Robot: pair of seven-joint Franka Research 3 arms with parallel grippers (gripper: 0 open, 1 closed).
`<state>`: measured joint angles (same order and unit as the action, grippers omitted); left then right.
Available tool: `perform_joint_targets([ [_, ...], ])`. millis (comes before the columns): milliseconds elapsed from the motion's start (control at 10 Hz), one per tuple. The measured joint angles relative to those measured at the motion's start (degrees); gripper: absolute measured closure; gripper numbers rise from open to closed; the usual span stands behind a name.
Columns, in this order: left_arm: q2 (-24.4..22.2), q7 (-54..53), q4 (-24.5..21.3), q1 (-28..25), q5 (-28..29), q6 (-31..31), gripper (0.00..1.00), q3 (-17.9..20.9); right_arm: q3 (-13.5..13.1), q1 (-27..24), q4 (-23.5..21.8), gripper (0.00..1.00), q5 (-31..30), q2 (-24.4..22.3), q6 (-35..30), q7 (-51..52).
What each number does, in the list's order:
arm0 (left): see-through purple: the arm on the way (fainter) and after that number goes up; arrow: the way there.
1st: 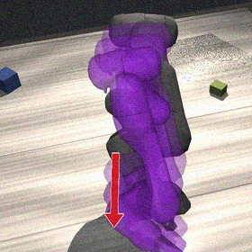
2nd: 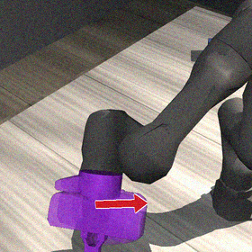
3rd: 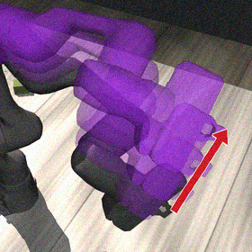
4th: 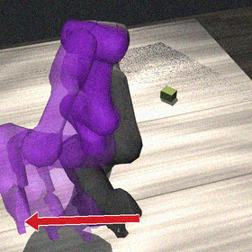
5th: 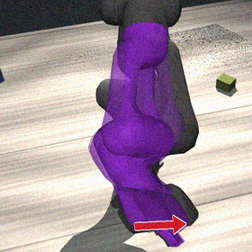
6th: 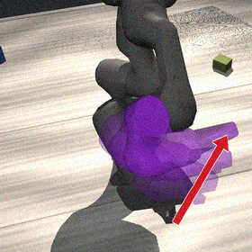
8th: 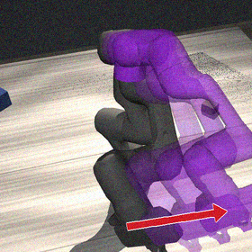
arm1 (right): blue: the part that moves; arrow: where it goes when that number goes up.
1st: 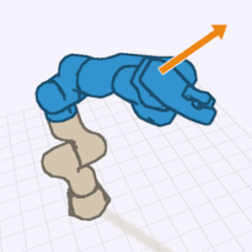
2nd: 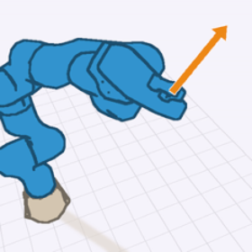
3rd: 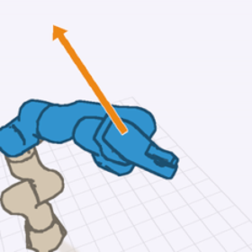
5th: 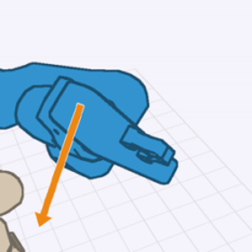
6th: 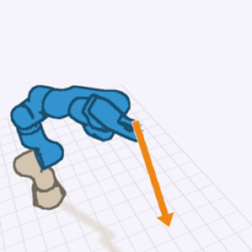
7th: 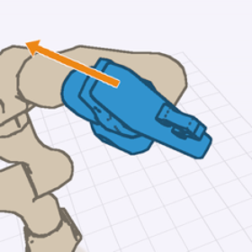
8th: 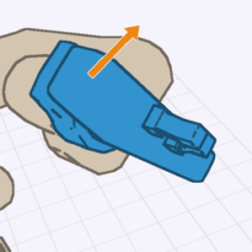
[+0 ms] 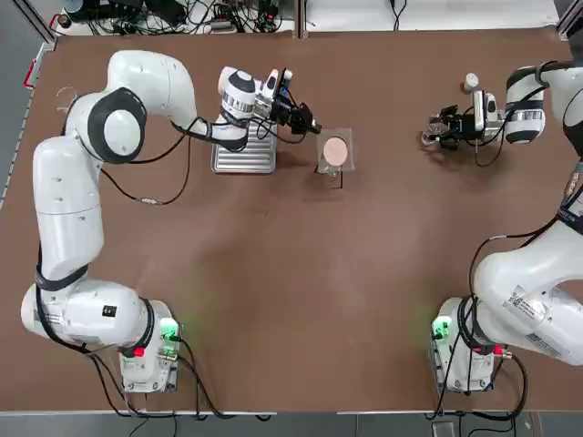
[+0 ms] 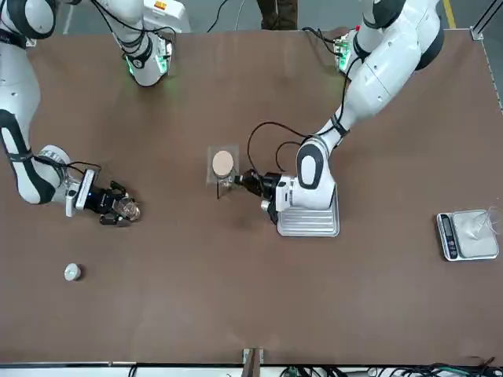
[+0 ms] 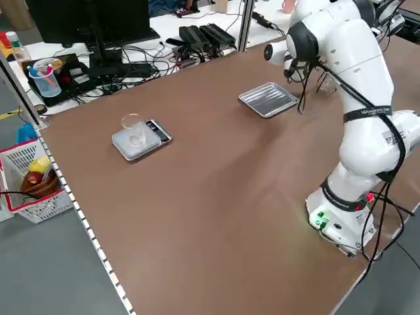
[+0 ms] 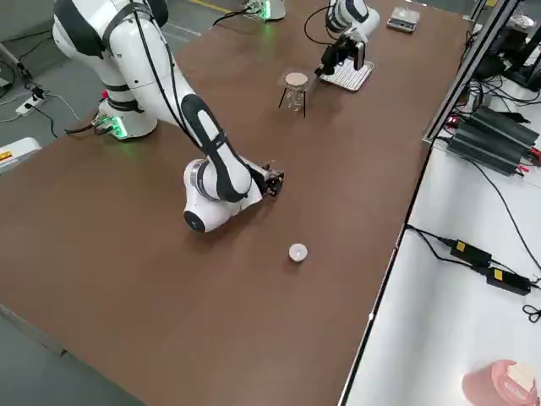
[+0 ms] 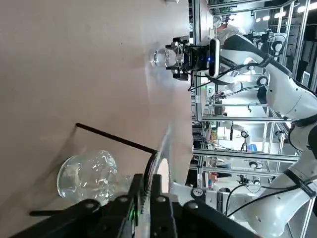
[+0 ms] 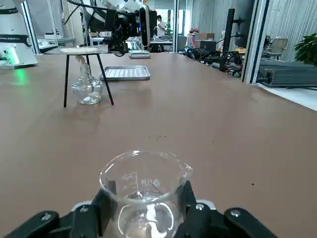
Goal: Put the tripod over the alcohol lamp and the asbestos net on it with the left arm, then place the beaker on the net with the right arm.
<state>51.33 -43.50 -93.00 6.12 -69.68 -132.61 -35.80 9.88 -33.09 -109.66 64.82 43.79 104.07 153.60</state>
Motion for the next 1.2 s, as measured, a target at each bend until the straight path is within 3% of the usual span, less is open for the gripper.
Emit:
perform_joint_targets([
  [100,0.0,0.0,0.0,0.0,0.0,0.0,0.71,0.0,0.0,0.0,0.0,0.42,0.0,0.0,0.0,0.0],
  [400,0.0,0.0,0.0,0.0,0.0,0.0,0.53,0.0,0.0,0.0,0.0,0.42,0.0,0.0,0.0,0.0],
  [600,0.0,0.4,1.0,-0.1,0.0,-0.1,0.47,0.1,0.0,0.1,0.0,0.42,0.0,0.0,0.0,-0.1],
  [800,-0.1,3.4,1.7,-0.1,0.6,-0.4,0.47,1.4,0.1,0.1,0.0,0.42,0.0,0.0,0.0,-0.4],
  [900,-0.3,7.1,2.0,-0.5,4.0,-0.4,0.47,2.3,0.2,0.1,0.0,0.42,0.0,0.0,-0.1,-0.5],
  [1200,-2.5,26.3,3.1,-5.8,25.2,-0.3,0.47,2.6,0.4,0.5,0.1,0.42,0.0,0.0,-0.1,-1.6],
])
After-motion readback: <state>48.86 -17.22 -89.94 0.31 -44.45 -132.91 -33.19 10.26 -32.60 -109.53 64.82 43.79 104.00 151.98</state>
